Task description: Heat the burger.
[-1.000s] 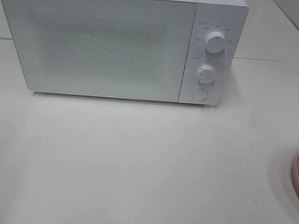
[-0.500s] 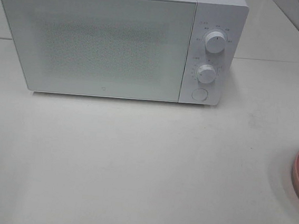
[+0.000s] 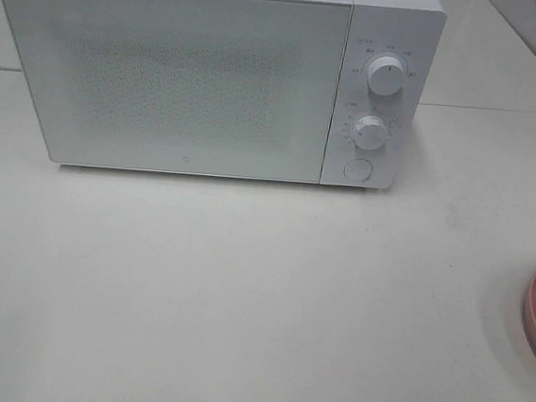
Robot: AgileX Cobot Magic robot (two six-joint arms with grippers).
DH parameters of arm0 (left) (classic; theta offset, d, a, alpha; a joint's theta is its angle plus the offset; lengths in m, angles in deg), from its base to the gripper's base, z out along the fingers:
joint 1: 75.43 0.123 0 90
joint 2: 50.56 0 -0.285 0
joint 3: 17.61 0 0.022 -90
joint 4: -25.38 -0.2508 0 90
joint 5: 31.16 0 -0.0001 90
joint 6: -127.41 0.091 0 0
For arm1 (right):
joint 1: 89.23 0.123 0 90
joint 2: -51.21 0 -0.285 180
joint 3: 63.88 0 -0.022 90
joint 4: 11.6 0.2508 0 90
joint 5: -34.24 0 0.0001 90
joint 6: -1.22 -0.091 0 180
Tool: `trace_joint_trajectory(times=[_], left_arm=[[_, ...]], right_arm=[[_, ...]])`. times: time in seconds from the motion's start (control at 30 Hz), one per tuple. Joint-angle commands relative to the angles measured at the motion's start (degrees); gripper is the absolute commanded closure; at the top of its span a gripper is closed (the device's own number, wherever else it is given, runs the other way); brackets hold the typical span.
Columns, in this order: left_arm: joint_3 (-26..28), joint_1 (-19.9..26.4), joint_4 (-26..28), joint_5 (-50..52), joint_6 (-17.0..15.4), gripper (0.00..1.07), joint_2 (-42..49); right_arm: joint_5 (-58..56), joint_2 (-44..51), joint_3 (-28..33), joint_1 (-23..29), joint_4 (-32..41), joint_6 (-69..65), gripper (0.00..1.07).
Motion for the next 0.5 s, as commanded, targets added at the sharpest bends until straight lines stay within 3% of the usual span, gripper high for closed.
trace_joint_trajectory(times=[0.03, 0.5], left_arm=[[-0.1, 0.2, 0.6, 0.3, 0.0, 0.07, 1.1], [-0.1, 0.2, 0.5, 0.3, 0.0, 0.07, 1.0]], right_arm=[[1.0, 1.4, 0.2, -0.5, -0.3, 0.4, 0.31], [1.0, 1.4, 0.2, -0.5, -0.3, 0.4, 0.31]])
